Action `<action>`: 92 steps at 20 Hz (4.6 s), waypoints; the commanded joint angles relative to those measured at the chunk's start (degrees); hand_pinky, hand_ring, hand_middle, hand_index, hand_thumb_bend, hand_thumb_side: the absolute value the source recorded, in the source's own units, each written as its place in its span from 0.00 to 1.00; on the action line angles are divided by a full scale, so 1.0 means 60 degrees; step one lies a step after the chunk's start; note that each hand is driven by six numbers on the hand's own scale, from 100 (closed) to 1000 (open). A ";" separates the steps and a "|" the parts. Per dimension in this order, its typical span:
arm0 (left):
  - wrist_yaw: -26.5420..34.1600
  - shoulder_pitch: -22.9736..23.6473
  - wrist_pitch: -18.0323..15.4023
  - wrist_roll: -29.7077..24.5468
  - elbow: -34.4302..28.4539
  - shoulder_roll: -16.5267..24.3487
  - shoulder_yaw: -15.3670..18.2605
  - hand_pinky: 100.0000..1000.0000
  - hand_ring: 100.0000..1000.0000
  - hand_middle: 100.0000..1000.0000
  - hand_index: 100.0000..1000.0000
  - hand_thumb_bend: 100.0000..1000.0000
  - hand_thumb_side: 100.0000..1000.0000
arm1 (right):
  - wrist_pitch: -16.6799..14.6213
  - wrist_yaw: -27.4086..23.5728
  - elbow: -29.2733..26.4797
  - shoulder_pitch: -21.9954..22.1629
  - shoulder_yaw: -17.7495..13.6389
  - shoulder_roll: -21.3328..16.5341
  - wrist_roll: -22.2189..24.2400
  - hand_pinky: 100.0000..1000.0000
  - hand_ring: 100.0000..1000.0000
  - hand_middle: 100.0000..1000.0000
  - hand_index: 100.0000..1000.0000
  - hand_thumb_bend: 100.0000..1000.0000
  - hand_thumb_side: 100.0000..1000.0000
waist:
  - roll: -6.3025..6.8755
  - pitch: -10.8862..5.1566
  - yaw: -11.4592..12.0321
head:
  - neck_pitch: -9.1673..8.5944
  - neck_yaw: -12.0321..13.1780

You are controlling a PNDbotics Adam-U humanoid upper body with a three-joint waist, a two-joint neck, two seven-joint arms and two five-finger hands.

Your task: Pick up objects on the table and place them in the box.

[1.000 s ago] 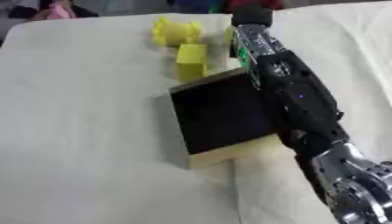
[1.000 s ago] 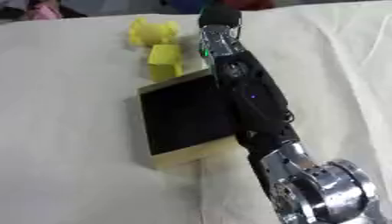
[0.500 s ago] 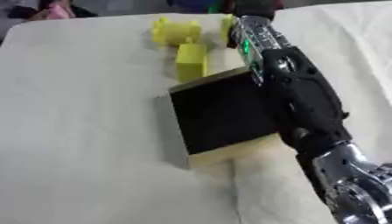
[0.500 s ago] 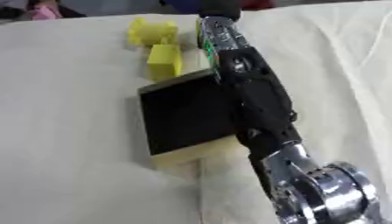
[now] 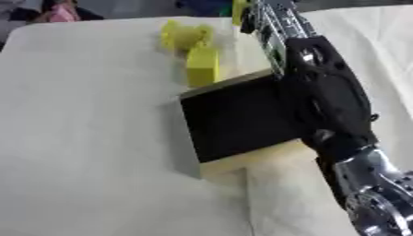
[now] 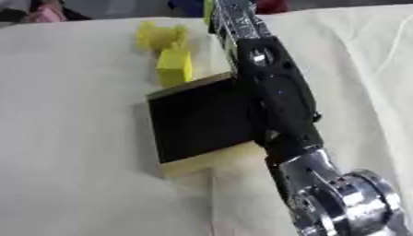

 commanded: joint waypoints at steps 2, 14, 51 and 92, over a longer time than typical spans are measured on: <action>-0.0048 -0.0022 -0.0011 -0.0038 -0.0131 0.0331 0.0116 0.68 0.69 0.72 0.94 0.01 0.59 | -0.0499 -0.0607 -0.0463 -0.0280 0.0322 -0.0430 0.0302 0.30 0.33 0.02 0.20 0.00 0.00 | -0.0018 -0.0305 -0.0023 | 0.0088 0.0088; -0.0092 0.0119 0.0023 -0.0072 -0.0131 0.0582 0.0139 0.68 0.70 0.72 0.94 0.03 0.58 | -0.2738 -0.3397 -0.0591 0.0304 0.1939 -0.1680 0.1813 0.30 0.34 0.03 0.21 0.00 0.00 | -0.0126 -0.0789 -0.0478 | 0.0583 0.0576; -0.0240 0.0287 0.0091 -0.0234 -0.0131 0.0844 0.0116 0.68 0.70 0.72 0.94 0.04 0.57 | -0.5047 -0.8448 -0.4925 0.3515 0.4189 -0.3838 0.3935 0.31 0.35 0.05 0.23 0.00 0.00 | -0.0123 -0.1187 -0.1253 | 0.0956 0.1118; -0.0246 0.0200 0.0129 -0.0142 -0.0131 0.0722 0.0118 0.67 0.70 0.72 0.94 0.03 0.58 | -0.7527 -0.8014 -0.3854 0.3415 0.4851 -0.3626 0.4053 0.73 0.76 0.70 0.81 0.03 0.32 | -0.0158 -0.0931 -0.1037 | 0.0657 0.0764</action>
